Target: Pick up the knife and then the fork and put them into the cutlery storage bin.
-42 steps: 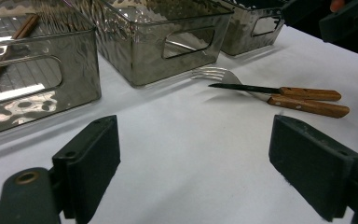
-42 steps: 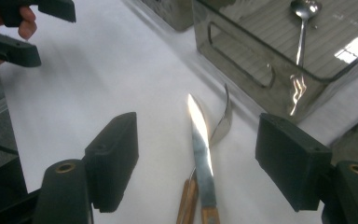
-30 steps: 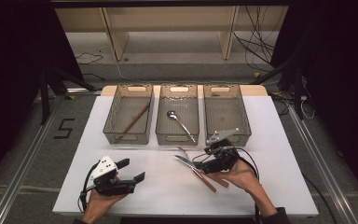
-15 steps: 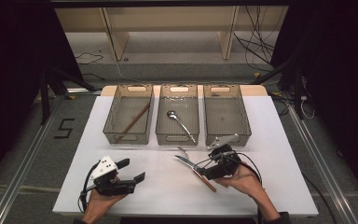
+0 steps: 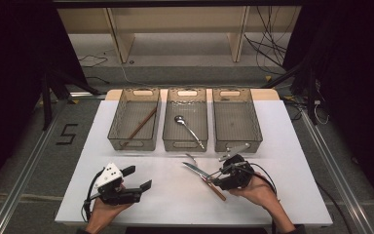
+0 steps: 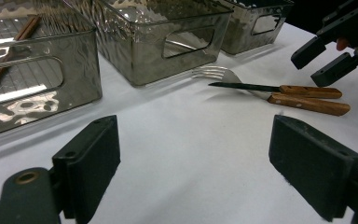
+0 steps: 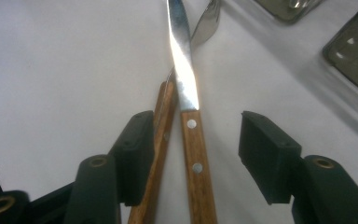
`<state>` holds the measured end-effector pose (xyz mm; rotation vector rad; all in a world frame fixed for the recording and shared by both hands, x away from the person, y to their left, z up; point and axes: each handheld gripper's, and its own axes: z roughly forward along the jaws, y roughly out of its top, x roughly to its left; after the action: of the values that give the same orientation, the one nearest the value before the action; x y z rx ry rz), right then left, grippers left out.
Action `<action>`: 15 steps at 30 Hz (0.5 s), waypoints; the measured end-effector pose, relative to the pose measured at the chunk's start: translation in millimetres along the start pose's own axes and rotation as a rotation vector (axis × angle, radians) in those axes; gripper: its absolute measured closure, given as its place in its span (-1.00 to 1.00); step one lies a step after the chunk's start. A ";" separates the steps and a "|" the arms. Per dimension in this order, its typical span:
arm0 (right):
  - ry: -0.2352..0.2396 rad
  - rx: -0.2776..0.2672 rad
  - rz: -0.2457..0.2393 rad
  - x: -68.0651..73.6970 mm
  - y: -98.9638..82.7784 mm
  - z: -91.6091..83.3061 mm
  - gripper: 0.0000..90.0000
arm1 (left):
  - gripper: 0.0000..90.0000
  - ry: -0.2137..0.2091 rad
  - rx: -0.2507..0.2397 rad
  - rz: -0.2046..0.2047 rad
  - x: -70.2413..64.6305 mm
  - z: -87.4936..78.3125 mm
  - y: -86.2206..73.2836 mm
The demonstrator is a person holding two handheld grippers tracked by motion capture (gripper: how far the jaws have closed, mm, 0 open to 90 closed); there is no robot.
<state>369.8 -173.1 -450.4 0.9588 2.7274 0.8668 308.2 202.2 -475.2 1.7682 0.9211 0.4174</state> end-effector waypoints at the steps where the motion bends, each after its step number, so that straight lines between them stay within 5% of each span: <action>1: -0.001 0.008 -0.002 0.8 -0.1 0.8 0.08 | -0.64 0.001 0.002 0.001 -0.1 -0.1 -0.2; 15: -0.011 0.057 -0.014 0.0 -2.7 15.6 0.36 | -0.64 0.000 0.003 0.007 -0.8 -0.4 -0.5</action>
<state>372.9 -167.3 -464.8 0.9501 2.7597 0.7835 307.2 201.9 -475.3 1.7752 0.9162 0.4208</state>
